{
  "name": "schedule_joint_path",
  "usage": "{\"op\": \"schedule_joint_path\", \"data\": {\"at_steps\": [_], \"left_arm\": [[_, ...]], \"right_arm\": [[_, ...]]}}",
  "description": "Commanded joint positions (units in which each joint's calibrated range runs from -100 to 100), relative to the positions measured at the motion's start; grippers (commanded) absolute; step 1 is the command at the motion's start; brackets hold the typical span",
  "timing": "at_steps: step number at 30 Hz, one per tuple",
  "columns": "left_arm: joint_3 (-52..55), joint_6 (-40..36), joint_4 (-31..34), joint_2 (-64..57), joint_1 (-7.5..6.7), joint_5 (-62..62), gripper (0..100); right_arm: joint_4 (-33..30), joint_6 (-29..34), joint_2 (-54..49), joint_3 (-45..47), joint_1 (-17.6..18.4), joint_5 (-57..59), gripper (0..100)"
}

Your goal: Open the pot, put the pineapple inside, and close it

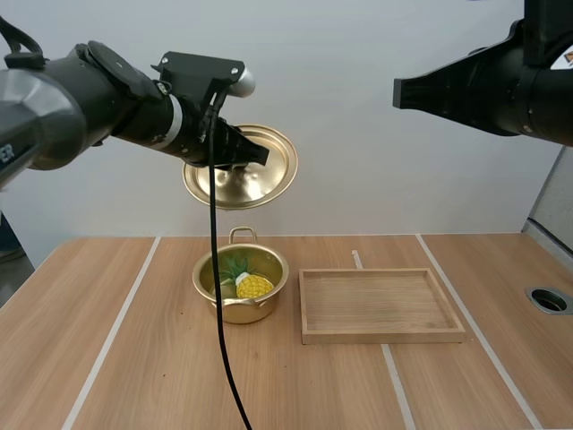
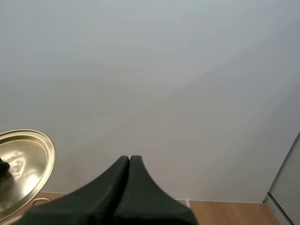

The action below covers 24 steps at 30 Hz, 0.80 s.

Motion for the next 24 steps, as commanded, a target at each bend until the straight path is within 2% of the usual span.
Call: {"op": "schedule_joint_path", "data": {"at_steps": [1,17,24], "left_arm": [[1.7,-0.5,-0.7,1.6,-0.06,-1.2,0],[9.6,3.2,-0.5,10.1,-0.06,-4.4,0],[13.0,5.0,-0.5,12.3,-0.06,-10.5,0]], "right_arm": [[0.4,-0.2,-0.6,0.2,-0.2,-0.5,0],[0.4,-0.2,-0.6,0.2,-0.2,0.1,0],[0.4,-0.2,-0.6,0.2,-0.2,0.1,0]]}}
